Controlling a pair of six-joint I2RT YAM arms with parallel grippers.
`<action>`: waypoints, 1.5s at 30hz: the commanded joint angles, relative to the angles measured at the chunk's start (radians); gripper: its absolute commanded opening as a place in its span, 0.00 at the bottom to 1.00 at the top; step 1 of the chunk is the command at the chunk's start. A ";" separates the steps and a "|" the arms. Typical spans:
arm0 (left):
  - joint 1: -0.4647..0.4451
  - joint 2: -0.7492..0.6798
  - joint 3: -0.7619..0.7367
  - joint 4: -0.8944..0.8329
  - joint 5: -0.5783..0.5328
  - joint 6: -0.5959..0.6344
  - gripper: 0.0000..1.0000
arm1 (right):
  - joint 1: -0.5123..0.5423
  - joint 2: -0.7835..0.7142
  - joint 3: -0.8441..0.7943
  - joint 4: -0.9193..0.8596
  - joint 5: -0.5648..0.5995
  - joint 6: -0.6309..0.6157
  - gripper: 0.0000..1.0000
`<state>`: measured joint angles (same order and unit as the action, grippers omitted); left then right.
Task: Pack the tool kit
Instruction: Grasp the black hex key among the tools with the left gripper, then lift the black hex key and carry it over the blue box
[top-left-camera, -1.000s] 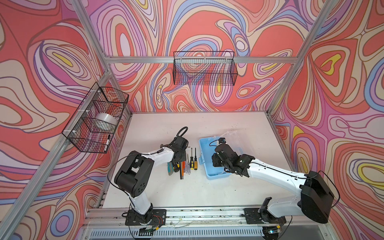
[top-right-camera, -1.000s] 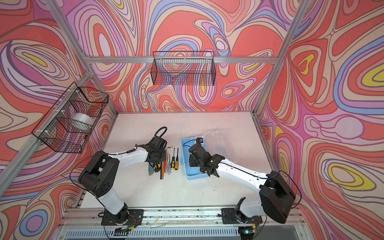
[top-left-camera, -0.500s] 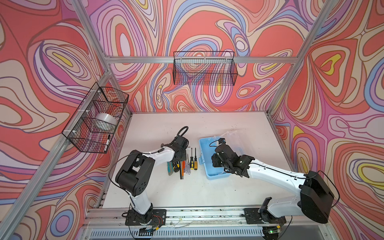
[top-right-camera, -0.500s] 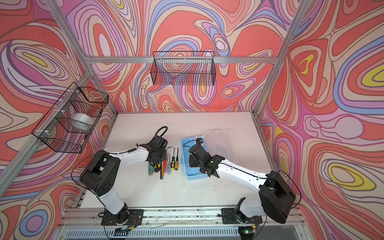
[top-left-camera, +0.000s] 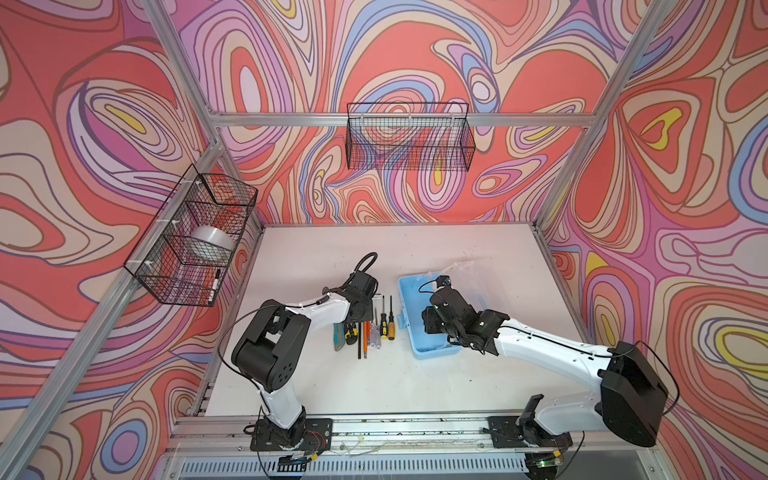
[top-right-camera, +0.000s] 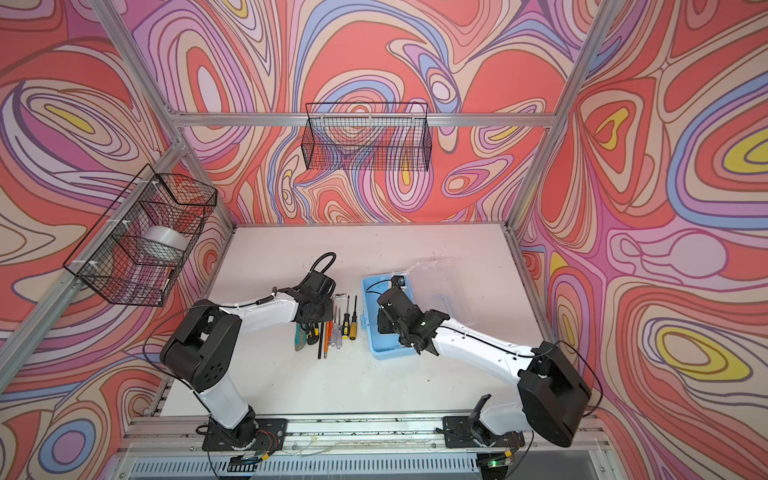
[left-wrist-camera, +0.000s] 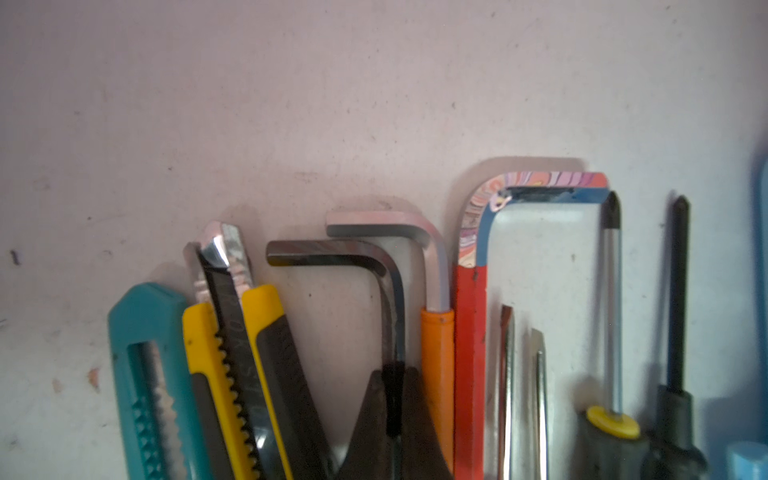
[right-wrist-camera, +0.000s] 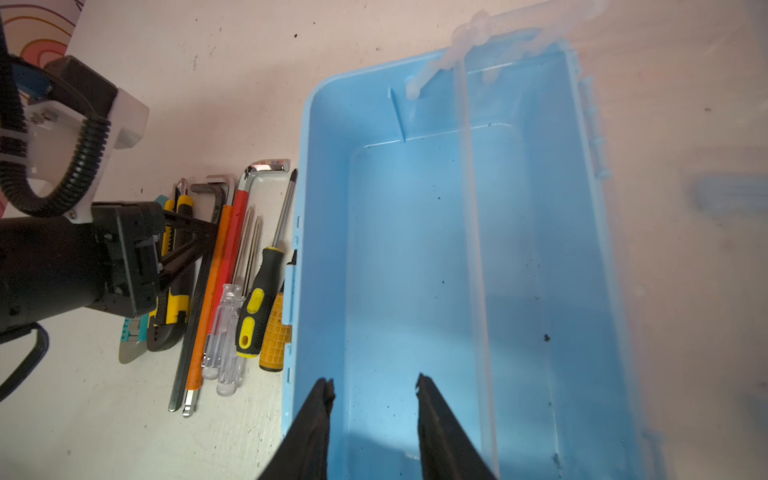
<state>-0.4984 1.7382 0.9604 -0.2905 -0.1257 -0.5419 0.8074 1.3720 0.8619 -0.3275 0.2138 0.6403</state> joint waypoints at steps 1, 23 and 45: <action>-0.007 -0.071 0.038 -0.054 0.018 0.024 0.00 | 0.004 0.020 0.008 0.015 -0.015 -0.005 0.36; -0.256 -0.204 0.110 0.364 0.141 -0.362 0.00 | -0.137 -0.138 -0.017 -0.013 -0.091 0.031 0.39; -0.335 0.179 0.315 0.290 0.101 -0.465 0.00 | -0.163 -0.229 -0.080 -0.045 -0.033 0.002 0.36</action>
<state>-0.8314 1.8946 1.2209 0.0341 -0.0082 -1.0138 0.6483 1.1526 0.7937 -0.3687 0.1680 0.6594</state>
